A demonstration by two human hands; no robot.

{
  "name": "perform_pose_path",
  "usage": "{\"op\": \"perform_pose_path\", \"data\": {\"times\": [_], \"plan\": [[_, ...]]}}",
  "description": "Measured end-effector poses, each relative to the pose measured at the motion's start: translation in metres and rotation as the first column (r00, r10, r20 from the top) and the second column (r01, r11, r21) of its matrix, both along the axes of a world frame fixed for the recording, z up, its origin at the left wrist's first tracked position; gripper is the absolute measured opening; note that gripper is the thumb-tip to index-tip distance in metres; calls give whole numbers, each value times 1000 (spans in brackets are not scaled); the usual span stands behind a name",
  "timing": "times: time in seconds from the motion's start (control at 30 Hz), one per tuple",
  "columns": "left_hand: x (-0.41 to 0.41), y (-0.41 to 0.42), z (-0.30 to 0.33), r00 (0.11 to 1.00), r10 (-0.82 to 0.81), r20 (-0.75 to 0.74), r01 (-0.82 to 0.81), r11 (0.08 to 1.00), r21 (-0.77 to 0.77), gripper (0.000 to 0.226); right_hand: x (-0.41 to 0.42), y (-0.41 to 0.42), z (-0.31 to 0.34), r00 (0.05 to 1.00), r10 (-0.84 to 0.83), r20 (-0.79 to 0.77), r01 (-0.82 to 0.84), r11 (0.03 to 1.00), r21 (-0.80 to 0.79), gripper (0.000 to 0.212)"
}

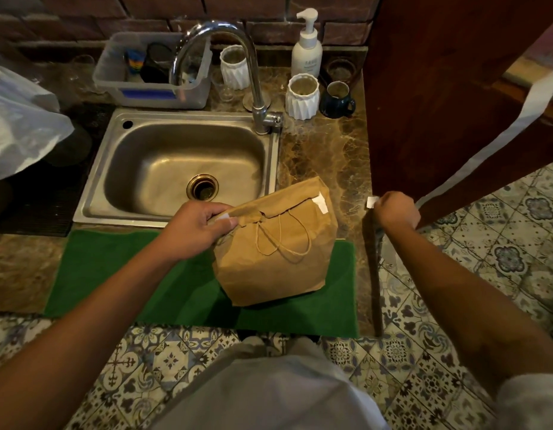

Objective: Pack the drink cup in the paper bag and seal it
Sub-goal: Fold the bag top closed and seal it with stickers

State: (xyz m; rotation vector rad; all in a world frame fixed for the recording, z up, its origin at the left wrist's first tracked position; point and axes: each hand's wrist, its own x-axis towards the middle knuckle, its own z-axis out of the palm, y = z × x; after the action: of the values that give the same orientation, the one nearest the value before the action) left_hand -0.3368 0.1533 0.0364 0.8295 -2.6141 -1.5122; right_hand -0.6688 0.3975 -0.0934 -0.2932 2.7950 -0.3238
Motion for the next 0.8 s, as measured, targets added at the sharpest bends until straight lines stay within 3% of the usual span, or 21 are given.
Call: {"op": "perform_pose_path", "data": {"times": [0.1, 0.2, 0.3, 0.37, 0.43, 0.53, 0.63, 0.8], "plan": [[3, 0, -3, 1000, 23, -2, -23, 999, 29, 14, 3, -2, 14, 998, -7, -56, 2, 996, -94, 24], [4, -2, -5, 1000, 21, 7, -21, 999, 35, 14, 9, -6, 50, 994, 62, -86, -87, 944, -317, 20], [2, -8, -3, 1000, -2, 24, 1, 1000, 28, 20, 24, -20, 109, 935, 339, -100, -339, 775, -533, 15], [-1, -10, -3, 999, -10, 43, 9, 1000, 26, 15, 45, -37, 148, 808, 581, -94, -522, 634, -571, 5], [-3, -11, -1, 998, -30, 46, 30, 999, 17, 13, 71, -57, 171, 642, 762, -83, -680, 517, -521, 7], [-5, -12, 1, 996, -86, 38, 86, 996, 0, 17, 102, -89, 175, 424, 901, -93, -865, 373, -334, 15], [-4, -14, 2, 993, -113, 35, 113, 994, 4, 25, 115, -108, 171, 323, 943, -79, -930, 300, -213, 17], [-1, -19, 6, 991, -132, 34, 131, 991, 16, 21, 121, -121, 170, 236, 970, -49, -968, 231, -102, 13]]}}
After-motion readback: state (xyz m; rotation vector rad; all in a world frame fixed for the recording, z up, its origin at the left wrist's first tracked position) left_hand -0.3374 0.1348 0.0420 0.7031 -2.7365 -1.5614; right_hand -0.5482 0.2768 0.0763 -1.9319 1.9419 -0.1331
